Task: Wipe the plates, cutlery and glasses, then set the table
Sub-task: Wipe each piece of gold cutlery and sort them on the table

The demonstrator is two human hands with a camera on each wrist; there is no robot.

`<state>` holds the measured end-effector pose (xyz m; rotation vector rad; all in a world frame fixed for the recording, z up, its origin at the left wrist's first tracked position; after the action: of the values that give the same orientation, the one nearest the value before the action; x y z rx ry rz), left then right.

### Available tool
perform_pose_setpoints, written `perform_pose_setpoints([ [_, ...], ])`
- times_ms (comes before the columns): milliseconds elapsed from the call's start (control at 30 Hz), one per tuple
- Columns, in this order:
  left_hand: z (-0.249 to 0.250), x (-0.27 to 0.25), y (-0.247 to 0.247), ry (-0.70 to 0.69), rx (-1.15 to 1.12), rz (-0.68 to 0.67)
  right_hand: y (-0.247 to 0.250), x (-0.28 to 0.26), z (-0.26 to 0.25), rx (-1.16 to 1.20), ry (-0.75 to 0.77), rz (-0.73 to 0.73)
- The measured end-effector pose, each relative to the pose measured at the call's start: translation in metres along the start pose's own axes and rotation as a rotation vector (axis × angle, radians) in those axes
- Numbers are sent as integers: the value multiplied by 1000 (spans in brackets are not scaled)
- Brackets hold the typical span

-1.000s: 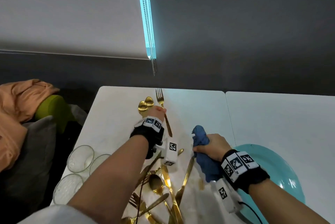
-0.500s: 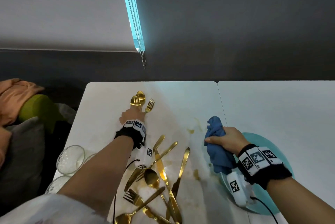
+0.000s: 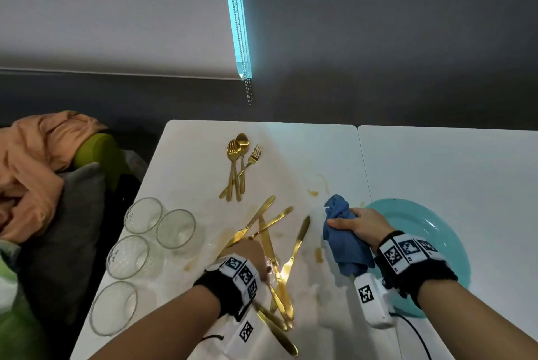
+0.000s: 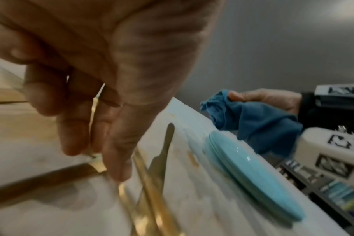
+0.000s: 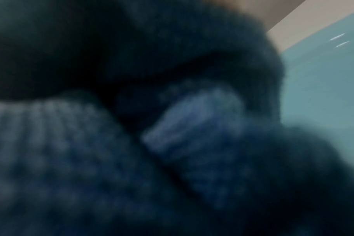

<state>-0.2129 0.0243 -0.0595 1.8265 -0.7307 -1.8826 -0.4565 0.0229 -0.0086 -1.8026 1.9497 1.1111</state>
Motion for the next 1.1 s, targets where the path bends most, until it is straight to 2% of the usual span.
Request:
perform_pose_setpoints([
  [100, -9, -9, -11, 0, 107, 69, -3, -10, 3, -14, 13, -15],
  [167, -13, -16, -9, 27, 102, 127, -4, -14, 4, -10, 18, -19],
  [400, -19, -25, 4, -22, -14, 87, -12, -24, 13, 100, 22, -49],
  [633, -5, -37, 77, -147, -559, 242, -42, -42, 13, 135, 11, -189],
  [800, 28, -52, 108, -251, -818, 348, -66, -59, -5, 140, 72, -299],
  [833, 32, -52, 110, -246, -848, 380, -70, -62, -9, 95, 111, -331],
  [900, 37, -53, 112, -221, -880, 429, -75, -64, -15, -141, 211, -370],
  [1000, 41, -55, 115, -186, -869, 487, -71, -54, -17, -466, 289, -229],
  [1100, 44, -58, 116, -184, -874, 508, -61, -44, -17, -436, 270, -76],
])
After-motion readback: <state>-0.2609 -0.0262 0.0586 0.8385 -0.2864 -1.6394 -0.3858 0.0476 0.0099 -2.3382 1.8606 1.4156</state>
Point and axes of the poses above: each hand's wrist, its own x-axis towards the middle knuckle, its own y-axis out of the back of the hand, z = x × y, the point moved 9 cm from there along x, towards the middle knuckle, and after that the axes turned 3 degrees about -x, right-handed, at the moved point
